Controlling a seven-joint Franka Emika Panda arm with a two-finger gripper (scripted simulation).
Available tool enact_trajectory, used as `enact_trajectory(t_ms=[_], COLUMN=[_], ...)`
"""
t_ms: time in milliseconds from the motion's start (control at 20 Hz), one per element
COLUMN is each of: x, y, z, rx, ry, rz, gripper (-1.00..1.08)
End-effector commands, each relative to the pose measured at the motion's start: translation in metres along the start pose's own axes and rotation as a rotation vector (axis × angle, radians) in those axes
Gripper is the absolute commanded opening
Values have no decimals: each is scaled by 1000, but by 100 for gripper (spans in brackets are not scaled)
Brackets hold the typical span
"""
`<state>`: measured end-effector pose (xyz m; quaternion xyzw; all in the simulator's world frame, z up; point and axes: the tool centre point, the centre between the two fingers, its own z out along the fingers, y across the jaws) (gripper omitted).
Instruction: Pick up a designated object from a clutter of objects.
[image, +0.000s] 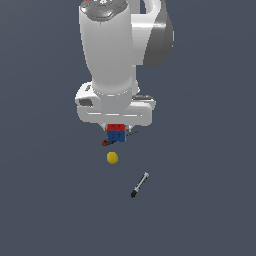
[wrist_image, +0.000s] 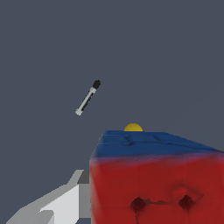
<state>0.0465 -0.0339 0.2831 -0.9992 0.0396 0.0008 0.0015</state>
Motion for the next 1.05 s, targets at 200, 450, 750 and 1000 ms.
enact_trajectory(t_ms=[200, 450, 750, 1000], x=[5, 9, 13, 14], y=[56, 85, 102, 103], z=[-54, -80, -96, -98], rx=[-1, -2, -3, -3], ry=[2, 2, 2, 2], rz=[-1, 0, 0, 0], gripper=[-100, -100, -100, -100])
